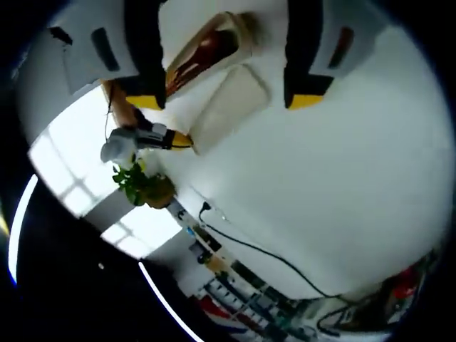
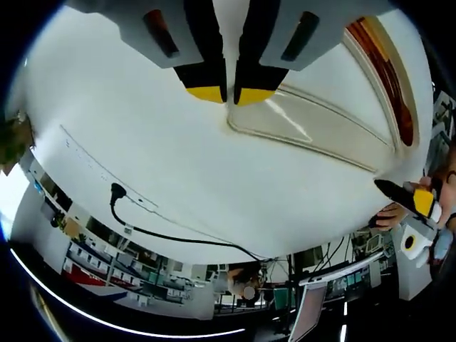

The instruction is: Arrange the utensils inside the cutlery case until each visible utensil rests in its matching compartment.

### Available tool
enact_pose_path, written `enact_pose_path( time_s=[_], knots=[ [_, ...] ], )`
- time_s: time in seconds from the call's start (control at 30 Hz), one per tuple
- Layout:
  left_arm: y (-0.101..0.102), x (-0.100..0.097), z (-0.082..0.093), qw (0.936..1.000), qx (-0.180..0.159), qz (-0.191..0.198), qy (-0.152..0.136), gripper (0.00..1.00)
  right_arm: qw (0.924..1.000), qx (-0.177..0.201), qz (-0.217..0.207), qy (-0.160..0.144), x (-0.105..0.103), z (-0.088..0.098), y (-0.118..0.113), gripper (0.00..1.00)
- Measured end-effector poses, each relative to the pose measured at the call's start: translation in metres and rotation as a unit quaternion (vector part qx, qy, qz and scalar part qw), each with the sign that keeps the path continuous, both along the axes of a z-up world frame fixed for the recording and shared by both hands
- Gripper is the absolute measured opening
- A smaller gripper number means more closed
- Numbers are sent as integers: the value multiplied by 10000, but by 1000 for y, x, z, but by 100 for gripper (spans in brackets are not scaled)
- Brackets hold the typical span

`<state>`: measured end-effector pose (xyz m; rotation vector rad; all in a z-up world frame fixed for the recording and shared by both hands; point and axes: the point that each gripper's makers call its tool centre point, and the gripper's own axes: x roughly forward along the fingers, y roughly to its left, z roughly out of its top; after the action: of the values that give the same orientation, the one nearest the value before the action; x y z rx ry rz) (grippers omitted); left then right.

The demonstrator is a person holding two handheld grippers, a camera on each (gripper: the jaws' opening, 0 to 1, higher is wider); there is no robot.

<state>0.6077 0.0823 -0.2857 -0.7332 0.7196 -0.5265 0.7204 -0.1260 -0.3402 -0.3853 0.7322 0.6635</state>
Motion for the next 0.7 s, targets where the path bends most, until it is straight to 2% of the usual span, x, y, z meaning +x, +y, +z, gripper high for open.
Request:
enact_pose_path(
  time_s=[0.03, 0.1, 0.27, 0.37, 0.5, 0.6, 0.7],
  knots=[
    [-2, -3, 1, 10000, -58, 62, 26, 72, 10000, -24, 0, -22, -1, 0, 0, 3],
    [-13, -13, 4, 9993, -243, -273, 67, 74, 10000, -67, 8, -40, -1, 0, 0, 3],
    [-14, -9, 1, 9987, -423, -148, 240, 75, 9998, -191, -11, -56, -1, 1, 1, 3],
    [-11, -5, 2, 9984, -505, -49, 250, 74, 9996, -247, 27, -126, -2, 1, 1, 3],
    [-12, -5, 5, 9967, -746, -48, 322, 74, 9997, -178, -41, -140, -2, 1, 0, 2],
    [-7, -3, 10, 9950, -932, 36, 352, 75, 9996, -194, -90, -182, -2, 1, -1, 2],
    [0, -1, 20, 9929, -1143, 138, 317, 71, 9993, -273, -135, -222, -2, 2, -1, 2]
  ],
)
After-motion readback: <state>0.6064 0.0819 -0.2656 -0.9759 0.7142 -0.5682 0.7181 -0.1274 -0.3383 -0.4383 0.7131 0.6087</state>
